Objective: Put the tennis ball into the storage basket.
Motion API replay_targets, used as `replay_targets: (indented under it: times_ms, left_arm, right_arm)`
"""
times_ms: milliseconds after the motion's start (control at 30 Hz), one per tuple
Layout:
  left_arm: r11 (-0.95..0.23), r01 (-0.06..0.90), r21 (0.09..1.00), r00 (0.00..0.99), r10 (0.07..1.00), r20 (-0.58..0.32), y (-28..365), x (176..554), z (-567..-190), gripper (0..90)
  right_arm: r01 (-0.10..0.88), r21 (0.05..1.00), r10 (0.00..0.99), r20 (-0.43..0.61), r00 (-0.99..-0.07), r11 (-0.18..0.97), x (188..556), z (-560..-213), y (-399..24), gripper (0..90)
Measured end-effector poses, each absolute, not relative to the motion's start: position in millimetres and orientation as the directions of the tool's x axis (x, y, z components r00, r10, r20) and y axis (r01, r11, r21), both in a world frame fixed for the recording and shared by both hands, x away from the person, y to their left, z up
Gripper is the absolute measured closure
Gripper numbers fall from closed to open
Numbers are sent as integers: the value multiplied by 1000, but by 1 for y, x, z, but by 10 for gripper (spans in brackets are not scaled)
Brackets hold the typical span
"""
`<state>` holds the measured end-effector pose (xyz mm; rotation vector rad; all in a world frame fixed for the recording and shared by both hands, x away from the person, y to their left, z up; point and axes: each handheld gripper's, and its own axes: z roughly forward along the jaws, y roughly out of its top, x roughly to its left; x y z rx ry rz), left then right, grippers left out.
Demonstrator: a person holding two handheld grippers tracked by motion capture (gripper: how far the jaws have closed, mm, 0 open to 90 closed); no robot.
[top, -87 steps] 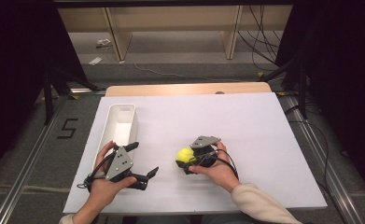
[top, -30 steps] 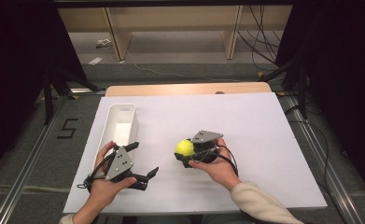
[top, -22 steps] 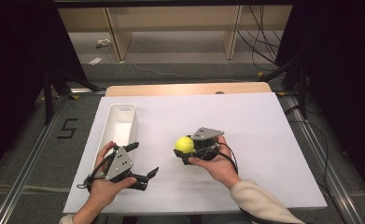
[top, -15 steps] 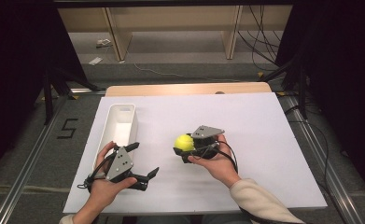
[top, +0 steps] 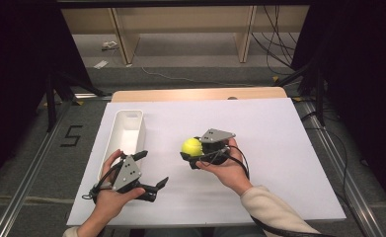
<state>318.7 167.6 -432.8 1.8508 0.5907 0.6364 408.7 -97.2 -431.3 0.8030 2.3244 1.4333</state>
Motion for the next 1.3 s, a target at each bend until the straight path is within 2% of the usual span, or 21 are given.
replay_targets:
  times_ms: [1300]
  left_arm:
    - [-333,103,937,741,654,151,167,319,-433,0]
  right_arm:
    - [283,892,598,17,-801,353,427,-409,-73,270]
